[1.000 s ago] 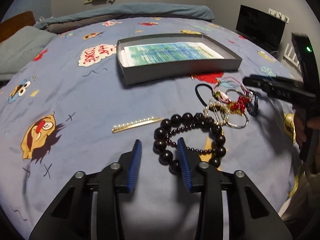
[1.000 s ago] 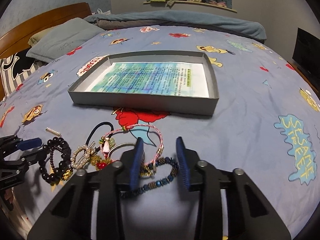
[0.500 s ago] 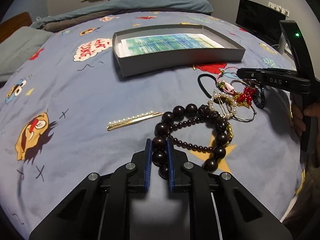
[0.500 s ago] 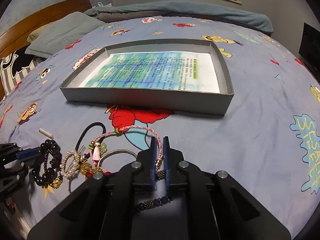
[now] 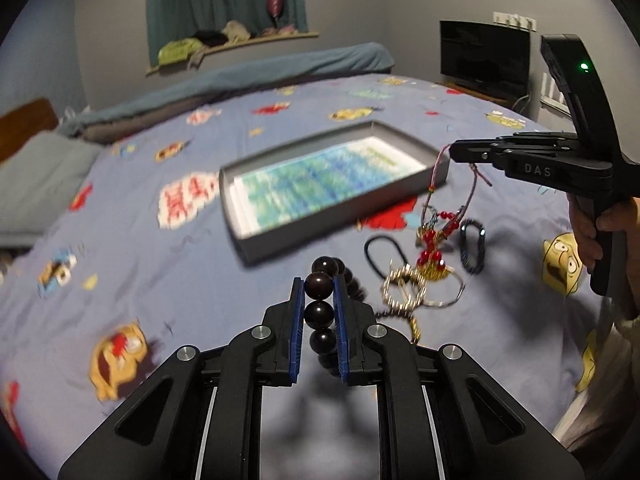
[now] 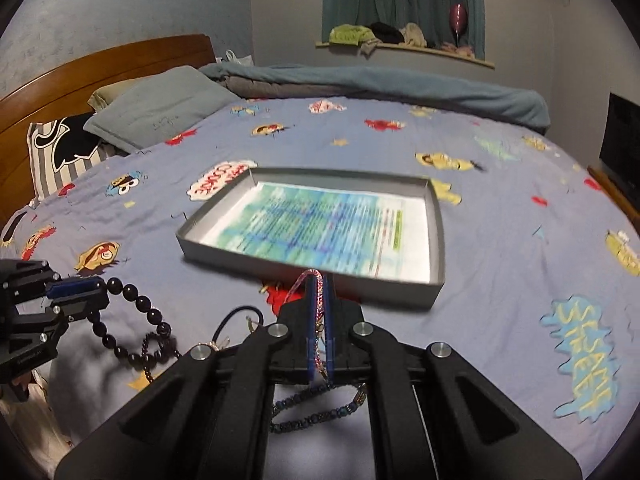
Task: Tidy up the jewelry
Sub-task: 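Carry both bracelets into the grey tray and open both tools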
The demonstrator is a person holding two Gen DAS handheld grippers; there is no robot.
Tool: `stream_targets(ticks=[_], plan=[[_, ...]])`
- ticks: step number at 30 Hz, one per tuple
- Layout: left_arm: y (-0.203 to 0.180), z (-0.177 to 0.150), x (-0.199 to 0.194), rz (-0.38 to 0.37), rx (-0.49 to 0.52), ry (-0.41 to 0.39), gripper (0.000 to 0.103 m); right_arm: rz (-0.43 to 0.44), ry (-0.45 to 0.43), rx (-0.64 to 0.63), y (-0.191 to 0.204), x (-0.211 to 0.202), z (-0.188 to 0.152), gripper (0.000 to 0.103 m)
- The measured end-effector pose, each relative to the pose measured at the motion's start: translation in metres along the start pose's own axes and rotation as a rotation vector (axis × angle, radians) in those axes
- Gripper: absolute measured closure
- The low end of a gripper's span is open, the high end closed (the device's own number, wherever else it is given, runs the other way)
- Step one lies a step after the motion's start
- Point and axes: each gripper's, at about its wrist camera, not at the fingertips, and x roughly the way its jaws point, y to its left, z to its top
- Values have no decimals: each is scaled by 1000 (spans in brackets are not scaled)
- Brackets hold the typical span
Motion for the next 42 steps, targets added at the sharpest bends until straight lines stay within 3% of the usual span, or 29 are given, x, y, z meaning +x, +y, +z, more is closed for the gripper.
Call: stream_targets(ticks=[6,19,26,30,37,42], plan=[[1,21,-12,27,23,-48,88,-4,-36,15,-9,-17,14,100],[5,32,-24,16,8,-73,88,-31,-123,21,-22,-56,34,100],[6,68,-18,9,53,-105,88,-53,-126,1,-29,-49,54,100],[11,98,5,1,63,-98,88,-78,-124,2,-39,-29,72,100],[24,140,75,53,83,-56,88,-139,-104,13,-58,28,104,100],[40,151,130,9,29,-1,88,-142,-78,44,-64,77,114,100]])
